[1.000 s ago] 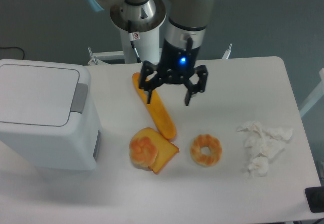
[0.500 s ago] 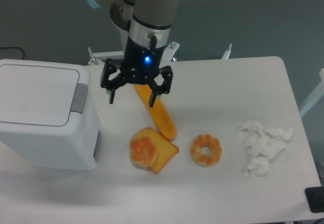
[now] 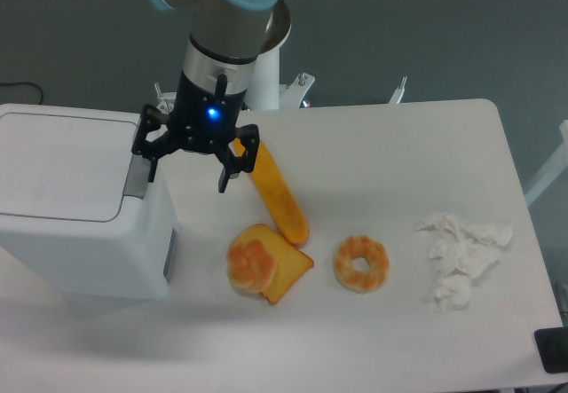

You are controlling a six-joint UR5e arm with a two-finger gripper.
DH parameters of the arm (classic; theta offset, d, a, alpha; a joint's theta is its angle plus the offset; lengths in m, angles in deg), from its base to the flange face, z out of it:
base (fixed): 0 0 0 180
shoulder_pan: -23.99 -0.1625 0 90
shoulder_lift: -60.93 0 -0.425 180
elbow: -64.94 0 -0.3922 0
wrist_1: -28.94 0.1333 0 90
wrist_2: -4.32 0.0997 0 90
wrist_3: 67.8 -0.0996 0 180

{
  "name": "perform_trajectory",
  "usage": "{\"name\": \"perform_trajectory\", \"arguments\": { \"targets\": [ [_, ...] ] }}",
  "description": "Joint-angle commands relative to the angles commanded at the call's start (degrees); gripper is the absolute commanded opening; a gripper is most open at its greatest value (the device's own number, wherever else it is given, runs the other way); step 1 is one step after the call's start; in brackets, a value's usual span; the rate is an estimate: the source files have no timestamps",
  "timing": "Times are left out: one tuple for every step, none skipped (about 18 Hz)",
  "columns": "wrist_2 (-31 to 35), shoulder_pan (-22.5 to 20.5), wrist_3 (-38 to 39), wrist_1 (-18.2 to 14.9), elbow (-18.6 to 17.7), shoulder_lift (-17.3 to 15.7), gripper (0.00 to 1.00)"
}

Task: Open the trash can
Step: 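Move the gripper over to the white trash can's lid, then lower the gripper onto the lid edge and press to pop it open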

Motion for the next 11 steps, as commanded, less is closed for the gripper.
{"name": "perform_trajectory", "arguments": {
  "targets": [
    [0.0,0.0,0.0,0.0,-0.35,-0.09,1.0],
    [-0.09,0.0,0.0,0.0,-0.36,-0.09,1.0],
    [-0.09,0.0,-0.09,0.0,-0.36,-0.18,1.0],
    [-0.09,0.0,-0.09,0.0,-0.36,-0.18,1.0],
    [-0.09,0.0,-0.09,0.0,-0.36,-0.26,1.0],
    [0.0,0.0,-0.09,0.0,-0.44,-0.26,1.0],
    [0.0,0.0,-0.09,-0.09,-0.53,-0.26,1.0],
    [0.0,0.0,-0.09,0.0,-0.7,-0.26,1.0],
    [0.0,0.0,-0.09,0.0,-0.71,-0.26,1.0],
    [0.0,0.0,-0.09,0.0,-0.71,-0.26,1.0],
    [0.0,0.09,-0.17,0.0,-0.71,-0.26,1.0]
  ]
}}
